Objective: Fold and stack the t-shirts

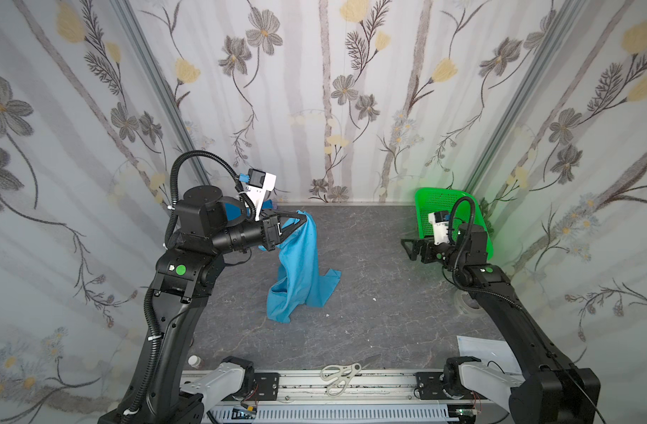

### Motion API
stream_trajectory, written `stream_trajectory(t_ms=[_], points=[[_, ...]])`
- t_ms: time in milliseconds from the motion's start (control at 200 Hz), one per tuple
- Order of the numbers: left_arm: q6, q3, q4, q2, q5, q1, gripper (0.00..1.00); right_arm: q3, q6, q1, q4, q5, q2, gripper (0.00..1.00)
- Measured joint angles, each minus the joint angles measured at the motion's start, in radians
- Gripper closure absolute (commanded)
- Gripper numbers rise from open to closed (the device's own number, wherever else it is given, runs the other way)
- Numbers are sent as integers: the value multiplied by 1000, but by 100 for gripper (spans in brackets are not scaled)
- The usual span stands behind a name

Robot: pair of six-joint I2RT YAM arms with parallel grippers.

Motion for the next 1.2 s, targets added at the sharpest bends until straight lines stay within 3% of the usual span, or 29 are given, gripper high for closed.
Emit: stream_trajectory(t_ms=[210,380,525,689,879,1034,1099,1199], points=[[2,110,61,29,207,-4,100,3,71,101,92,-10,166,4],[15,22,66,36,228,-2,100,34,114,107,94,28,224,4],[80,-139,-49,-26,82,0,100,34,125,125,90,40,242,4],[91,-369,-168,-176,-182,0,100,58,121,173,61,61,346,6],[-26,-549,-288,-265,-462,28,100,134,121,244,-2,86,529,10],[-129,-628,-386,-280,-645,141,100,193,121,322,-32,117,619,12],[-154,-652,-408,-287,-678,193,100,229,121,358,-40,133,653,17],[-167,-674,-412,-273,-679,245,100,292,116,397,-58,154,713,33]])
